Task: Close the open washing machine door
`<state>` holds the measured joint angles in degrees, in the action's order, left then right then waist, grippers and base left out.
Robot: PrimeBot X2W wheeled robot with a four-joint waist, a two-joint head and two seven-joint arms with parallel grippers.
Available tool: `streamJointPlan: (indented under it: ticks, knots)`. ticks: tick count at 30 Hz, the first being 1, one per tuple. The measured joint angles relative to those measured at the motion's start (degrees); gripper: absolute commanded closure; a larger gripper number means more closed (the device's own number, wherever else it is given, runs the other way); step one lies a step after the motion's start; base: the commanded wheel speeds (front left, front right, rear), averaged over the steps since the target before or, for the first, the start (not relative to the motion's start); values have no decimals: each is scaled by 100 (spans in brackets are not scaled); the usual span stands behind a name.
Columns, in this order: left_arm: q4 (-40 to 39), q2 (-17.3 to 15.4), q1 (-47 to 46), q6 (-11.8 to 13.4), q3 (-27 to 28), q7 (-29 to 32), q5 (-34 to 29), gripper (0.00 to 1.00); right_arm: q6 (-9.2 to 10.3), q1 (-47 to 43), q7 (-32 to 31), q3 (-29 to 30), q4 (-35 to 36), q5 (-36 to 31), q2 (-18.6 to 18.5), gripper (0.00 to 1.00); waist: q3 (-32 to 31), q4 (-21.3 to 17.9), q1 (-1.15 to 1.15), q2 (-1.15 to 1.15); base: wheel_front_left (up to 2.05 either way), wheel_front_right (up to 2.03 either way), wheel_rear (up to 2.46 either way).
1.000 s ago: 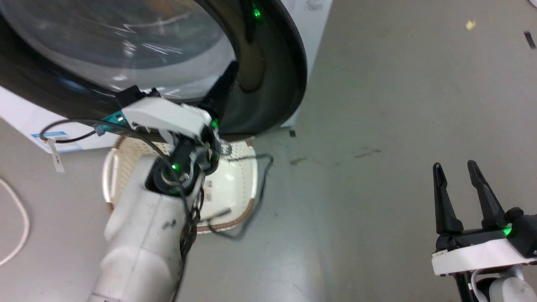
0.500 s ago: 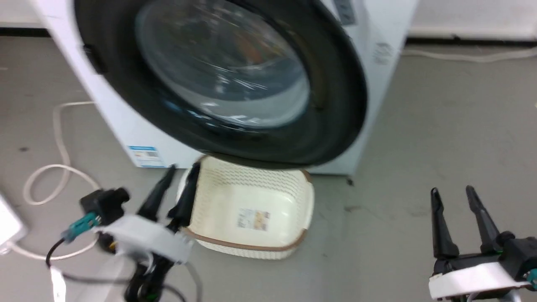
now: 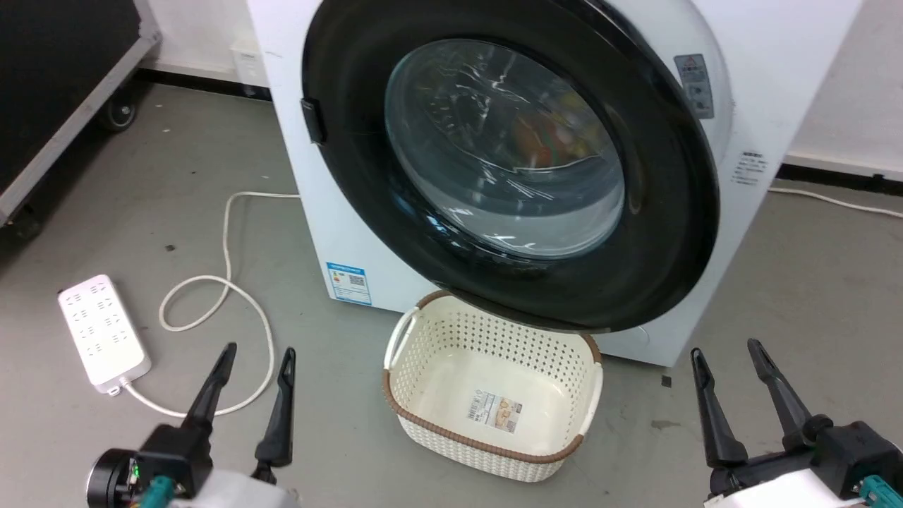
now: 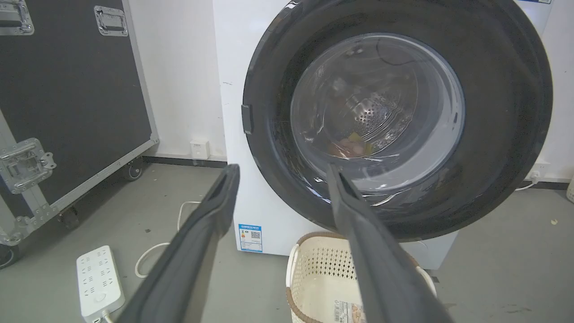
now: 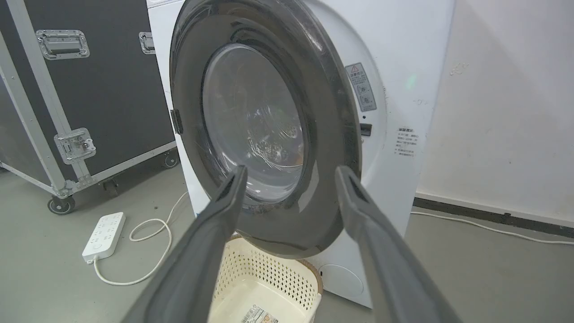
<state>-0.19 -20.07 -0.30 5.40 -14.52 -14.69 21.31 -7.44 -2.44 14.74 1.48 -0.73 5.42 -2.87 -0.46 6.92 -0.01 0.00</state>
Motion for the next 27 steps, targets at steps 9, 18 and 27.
streamJointPlan:
  ticks: [9, 18, 27]
  knots:
    - [-124, 177, 199, -81, -103, 0, -932, 0, 0, -114, 0, 83, -199, -53, -1, 0, 29, 90, 1, 0, 0, 0, 0]
    - [-127, 380, 166, -361, -83, 0, -1177, 0, 0, 19, 0, -208, -366, -105, -1, 100, 312, 28, 1, 0, 0, 0, 0]
    - [-337, 573, -296, -584, 77, 0, -1377, 0, -1, 1324, -505, -979, -348, -670, -97, 100, 1043, 64, 2, 0, 0, 0, 0]
